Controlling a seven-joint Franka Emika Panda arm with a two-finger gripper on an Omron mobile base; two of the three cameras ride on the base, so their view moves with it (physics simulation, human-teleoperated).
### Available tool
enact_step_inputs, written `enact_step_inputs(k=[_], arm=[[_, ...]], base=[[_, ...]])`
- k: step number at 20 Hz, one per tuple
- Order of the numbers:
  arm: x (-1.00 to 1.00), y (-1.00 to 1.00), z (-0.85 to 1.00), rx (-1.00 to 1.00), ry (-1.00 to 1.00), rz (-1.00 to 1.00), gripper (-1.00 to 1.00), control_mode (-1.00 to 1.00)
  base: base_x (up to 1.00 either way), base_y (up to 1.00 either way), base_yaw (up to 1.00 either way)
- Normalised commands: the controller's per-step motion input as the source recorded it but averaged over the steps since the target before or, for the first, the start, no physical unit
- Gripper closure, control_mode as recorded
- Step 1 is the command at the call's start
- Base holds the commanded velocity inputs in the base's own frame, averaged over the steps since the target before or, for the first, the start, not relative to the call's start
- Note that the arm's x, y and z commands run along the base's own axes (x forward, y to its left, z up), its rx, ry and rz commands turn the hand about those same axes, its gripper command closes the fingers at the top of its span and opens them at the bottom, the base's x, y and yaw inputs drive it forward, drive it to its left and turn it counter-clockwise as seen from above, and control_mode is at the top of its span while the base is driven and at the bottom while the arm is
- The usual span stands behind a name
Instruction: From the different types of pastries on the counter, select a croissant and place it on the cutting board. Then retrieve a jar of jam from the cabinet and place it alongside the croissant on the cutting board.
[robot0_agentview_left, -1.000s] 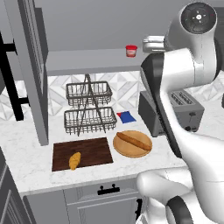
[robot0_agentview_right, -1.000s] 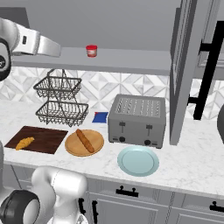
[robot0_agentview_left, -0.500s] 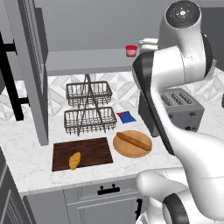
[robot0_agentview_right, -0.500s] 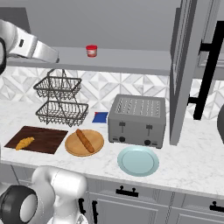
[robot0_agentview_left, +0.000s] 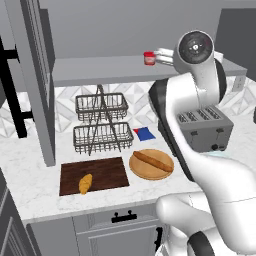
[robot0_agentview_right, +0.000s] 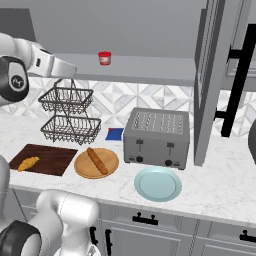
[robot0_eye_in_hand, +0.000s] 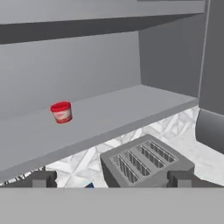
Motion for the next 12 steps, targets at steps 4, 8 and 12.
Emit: enact_step_inputs(k=[4,8,12], arm=[[0.80,0.00,0.00,0.02,0.00,0.00,-1.00,-1.00],[0.76,0.00,0.00,0.00,0.02,0.00,-1.00,-1.00],[0.66,0.00,0.00,0.01,0.12,0.00,-1.00,-1.00]], base=[[0.00,0.00,0.00],[0.00,0.00,0.00],[0.00,0.00,0.00]])
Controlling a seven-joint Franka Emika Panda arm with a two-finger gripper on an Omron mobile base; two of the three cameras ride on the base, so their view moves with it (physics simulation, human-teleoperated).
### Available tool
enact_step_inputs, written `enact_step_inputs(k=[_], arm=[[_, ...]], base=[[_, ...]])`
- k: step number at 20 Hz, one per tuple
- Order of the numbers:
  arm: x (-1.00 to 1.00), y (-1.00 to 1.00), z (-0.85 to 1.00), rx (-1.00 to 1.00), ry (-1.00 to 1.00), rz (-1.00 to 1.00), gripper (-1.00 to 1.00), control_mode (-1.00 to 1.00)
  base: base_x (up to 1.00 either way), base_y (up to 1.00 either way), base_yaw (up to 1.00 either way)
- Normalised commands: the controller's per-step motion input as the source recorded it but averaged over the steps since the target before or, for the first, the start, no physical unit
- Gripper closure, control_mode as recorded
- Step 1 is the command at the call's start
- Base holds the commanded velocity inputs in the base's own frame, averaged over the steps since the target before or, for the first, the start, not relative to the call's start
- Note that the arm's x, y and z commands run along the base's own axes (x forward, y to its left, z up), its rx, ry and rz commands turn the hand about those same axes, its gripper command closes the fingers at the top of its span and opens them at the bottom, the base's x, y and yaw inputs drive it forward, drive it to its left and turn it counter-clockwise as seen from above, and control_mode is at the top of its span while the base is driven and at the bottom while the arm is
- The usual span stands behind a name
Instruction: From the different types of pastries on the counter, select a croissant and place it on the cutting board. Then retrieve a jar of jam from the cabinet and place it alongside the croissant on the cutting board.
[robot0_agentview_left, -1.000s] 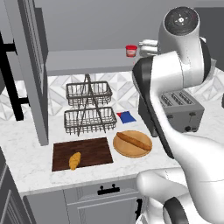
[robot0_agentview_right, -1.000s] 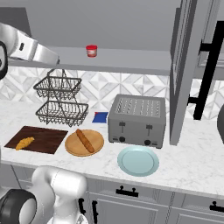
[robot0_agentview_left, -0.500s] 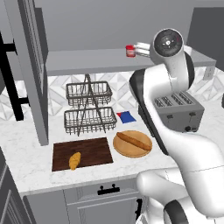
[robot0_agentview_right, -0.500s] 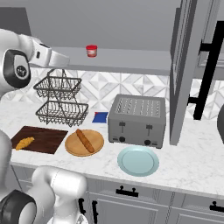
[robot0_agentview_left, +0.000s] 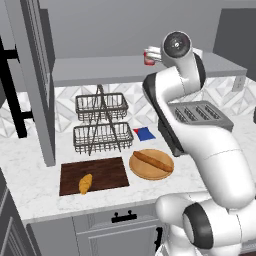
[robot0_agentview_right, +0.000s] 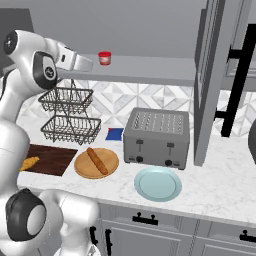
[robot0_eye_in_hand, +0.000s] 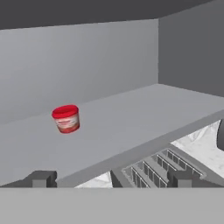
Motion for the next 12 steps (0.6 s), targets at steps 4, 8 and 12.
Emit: enact_step_inputs(k=[4,8,12], arm=[[0.41,0.00,0.00,0.01,0.09,0.00,-1.00,-1.00],[0.17,-0.06,-0.01,0.00,0.01,0.00,-1.00,-1.00],[0.00,-0.08,-0.18,0.00,-0.01,0.01,-1.00,-1.00]], base=[[0.00,0.00,0.00],[0.00,0.00,0.00],[0.00,0.00,0.00]])
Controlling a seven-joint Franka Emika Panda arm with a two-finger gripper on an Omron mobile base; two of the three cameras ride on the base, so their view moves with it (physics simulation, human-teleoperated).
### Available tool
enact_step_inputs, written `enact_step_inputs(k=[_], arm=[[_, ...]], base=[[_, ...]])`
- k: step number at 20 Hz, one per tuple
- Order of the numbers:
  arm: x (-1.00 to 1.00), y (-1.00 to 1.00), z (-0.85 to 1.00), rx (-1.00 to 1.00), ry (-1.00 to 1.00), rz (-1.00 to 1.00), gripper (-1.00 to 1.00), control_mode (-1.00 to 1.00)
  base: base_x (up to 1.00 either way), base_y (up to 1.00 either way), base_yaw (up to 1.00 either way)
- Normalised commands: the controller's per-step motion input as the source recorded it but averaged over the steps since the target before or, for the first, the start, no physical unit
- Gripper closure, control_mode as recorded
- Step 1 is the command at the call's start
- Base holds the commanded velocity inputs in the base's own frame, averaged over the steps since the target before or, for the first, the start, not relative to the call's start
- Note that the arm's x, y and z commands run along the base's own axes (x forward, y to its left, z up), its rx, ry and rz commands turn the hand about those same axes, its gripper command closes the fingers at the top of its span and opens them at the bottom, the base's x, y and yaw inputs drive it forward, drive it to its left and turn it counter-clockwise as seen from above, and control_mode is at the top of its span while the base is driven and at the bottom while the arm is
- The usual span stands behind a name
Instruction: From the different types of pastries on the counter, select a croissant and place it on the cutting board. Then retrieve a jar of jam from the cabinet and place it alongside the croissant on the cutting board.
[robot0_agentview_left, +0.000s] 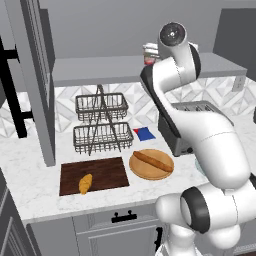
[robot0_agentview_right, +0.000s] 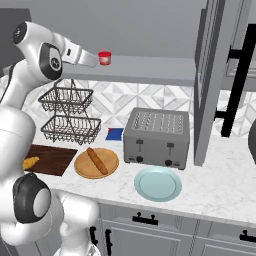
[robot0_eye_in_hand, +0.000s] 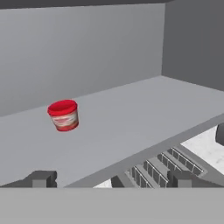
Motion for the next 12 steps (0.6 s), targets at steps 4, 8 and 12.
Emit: enact_step_inputs(k=[4,8,12], arm=[[0.05,-0.02,-0.45,0.00,-0.02,0.05,-1.00,-1.00],[0.52,0.00,-0.17,0.02,-0.01,0.08,-1.00,-1.00],[0.74,0.00,0.00,0.03,0.00,0.09,-1.00,-1.00]], base=[[0.00,0.00,0.00],[0.00,0.00,0.00],[0.00,0.00,0.00]])
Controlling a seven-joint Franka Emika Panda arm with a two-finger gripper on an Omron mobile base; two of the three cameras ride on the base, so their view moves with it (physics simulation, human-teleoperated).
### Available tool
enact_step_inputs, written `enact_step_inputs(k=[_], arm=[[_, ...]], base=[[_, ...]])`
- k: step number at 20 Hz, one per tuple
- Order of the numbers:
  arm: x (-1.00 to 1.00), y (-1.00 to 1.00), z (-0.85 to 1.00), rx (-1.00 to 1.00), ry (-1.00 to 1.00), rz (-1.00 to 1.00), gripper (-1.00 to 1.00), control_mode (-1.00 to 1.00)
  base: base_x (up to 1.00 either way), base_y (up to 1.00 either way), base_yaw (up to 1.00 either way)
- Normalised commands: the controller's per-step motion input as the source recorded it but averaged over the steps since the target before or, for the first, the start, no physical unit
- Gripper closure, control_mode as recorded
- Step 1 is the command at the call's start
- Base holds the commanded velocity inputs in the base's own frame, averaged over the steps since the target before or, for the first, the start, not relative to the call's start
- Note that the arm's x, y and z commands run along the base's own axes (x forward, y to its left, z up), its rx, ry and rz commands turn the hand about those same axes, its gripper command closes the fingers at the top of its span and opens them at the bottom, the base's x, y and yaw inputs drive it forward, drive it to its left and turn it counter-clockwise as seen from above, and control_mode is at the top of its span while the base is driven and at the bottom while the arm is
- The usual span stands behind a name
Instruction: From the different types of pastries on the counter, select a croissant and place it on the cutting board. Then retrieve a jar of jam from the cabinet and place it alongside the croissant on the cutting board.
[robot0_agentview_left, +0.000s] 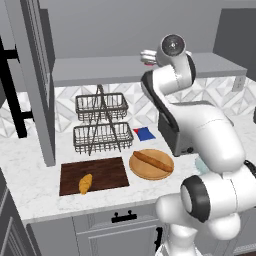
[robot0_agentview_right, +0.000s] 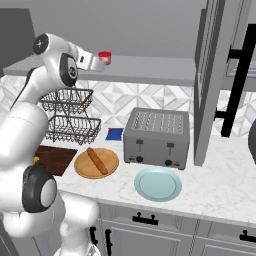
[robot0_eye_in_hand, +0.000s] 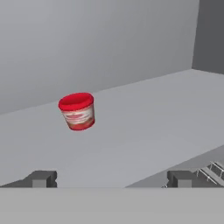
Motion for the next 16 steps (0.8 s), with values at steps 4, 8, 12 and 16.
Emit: enact_step_inputs(k=[4,8,12,16], arm=[[0.66,0.00,-0.08,0.00,0.00,0.09,-1.00,-1.00],[0.73,0.00,-0.30,0.00,0.00,0.09,-1.00,-1.00],[0.77,0.00,-0.24,0.00,0.00,0.06,-1.00,-1.00],[0.83,-0.01,-0.16,0.00,0.00,0.02,-1.00,-1.00]], base=[[0.00,0.00,0.00],[0.00,0.00,0.00],[0.00,0.00,0.00],[0.00,0.00,0.00]])
